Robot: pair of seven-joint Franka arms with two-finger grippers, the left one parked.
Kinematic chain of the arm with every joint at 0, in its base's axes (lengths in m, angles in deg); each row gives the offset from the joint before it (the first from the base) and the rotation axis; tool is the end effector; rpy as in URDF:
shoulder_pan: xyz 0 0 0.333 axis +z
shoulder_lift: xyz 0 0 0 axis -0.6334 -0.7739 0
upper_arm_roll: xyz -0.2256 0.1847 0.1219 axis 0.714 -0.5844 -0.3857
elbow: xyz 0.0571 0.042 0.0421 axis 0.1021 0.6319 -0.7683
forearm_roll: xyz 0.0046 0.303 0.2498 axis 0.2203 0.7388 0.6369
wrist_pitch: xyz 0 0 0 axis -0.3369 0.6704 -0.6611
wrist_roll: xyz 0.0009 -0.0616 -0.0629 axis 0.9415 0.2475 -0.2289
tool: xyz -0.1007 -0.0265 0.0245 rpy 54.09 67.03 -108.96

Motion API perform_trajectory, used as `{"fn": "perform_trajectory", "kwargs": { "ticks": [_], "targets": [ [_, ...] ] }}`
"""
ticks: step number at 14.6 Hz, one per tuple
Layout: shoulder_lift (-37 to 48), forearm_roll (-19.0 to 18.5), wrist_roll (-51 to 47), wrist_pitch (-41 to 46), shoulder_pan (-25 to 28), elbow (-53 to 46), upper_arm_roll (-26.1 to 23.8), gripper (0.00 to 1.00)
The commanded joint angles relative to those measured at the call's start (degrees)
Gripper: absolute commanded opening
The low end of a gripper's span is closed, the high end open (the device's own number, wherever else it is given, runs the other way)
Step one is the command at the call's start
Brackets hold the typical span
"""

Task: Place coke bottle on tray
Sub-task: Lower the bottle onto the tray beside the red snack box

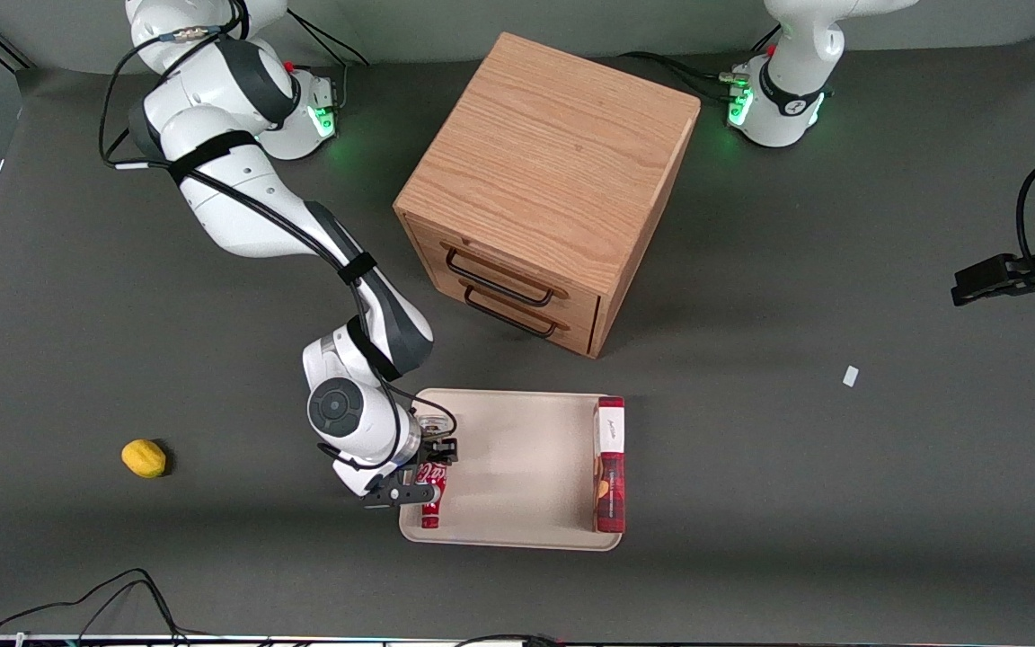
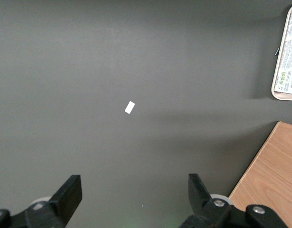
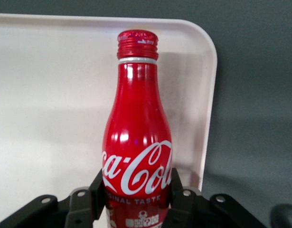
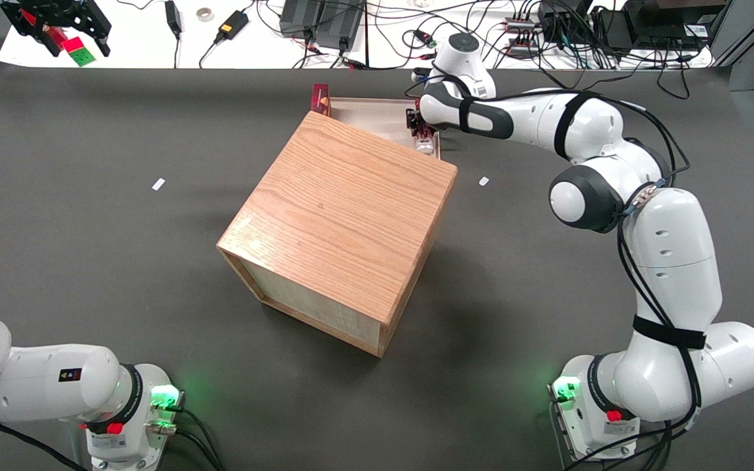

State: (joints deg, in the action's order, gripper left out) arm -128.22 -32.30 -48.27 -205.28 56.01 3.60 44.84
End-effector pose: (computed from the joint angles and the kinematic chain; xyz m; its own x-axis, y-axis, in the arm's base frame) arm 0.7155 0.3198 0.1856 0.9969 0.0109 0.0780 0.0210 -0.9913 -0.1298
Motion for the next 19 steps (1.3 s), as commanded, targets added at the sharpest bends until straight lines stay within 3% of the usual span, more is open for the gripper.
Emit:
{"fn": "perform_trajectory", "kwargs": {
  "ticks": [1,3,5,6,7,14,19],
  "targets": [
    [-0.97,-0.68,-2.09,0.14,0.34,-2.32,0.12,0.11],
    [-1.06,-0.68,-2.09,0.14,0.34,-2.23,0.21,0.29],
    [-1.06,-0.68,-2.00,-0.73,0.34,-1.79,0.38,0.72],
    [-1.06,-0.68,-2.00,-1.09,0.34,-1.62,0.47,0.77],
    [-1.06,-0.68,-1.92,-1.27,0.34,-1.53,0.47,1.00],
    [-0.27,-0.86,-1.83,-1.18,0.17,-1.62,0.56,1.00],
    [7.27,-0.95,-0.86,1.98,-1.32,0.13,0.38,1.00]
  ]
}}
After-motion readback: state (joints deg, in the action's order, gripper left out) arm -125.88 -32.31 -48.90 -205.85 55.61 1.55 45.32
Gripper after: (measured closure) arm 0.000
